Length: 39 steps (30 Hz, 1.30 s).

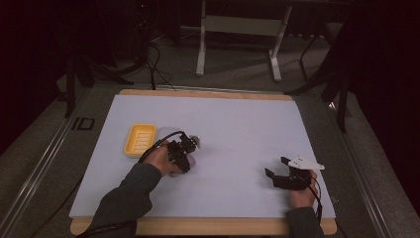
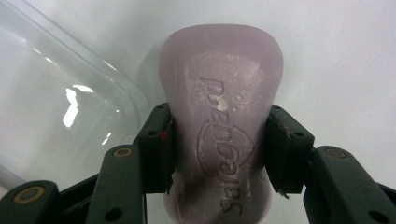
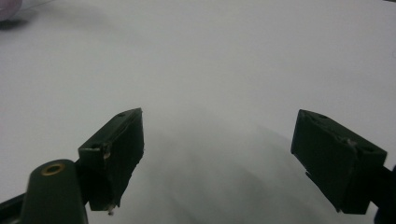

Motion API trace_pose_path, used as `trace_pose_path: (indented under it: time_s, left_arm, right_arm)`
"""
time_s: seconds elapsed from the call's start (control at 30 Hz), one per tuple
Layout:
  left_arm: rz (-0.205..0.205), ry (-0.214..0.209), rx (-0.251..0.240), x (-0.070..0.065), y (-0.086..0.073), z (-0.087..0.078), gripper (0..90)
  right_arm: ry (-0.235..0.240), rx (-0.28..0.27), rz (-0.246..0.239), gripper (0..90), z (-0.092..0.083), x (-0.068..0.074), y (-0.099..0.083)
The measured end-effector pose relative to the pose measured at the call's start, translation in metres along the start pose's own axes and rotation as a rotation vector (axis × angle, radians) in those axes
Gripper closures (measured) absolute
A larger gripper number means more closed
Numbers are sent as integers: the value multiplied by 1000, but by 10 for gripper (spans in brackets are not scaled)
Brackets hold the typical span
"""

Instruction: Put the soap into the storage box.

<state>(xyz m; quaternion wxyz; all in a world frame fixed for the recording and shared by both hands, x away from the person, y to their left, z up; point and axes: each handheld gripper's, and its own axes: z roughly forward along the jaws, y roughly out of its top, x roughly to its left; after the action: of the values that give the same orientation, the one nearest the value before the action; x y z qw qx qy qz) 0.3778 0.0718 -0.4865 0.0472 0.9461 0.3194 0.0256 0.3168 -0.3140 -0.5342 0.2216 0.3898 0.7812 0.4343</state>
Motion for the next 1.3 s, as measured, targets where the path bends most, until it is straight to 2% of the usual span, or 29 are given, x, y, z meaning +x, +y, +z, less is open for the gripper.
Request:
trace_pose_path:
  time_s: [1.3]
  left_arm:
    - [-52,-2,-32,24,-9,-26,499]
  right_arm:
    - [2,0,1,169,0,0,0]
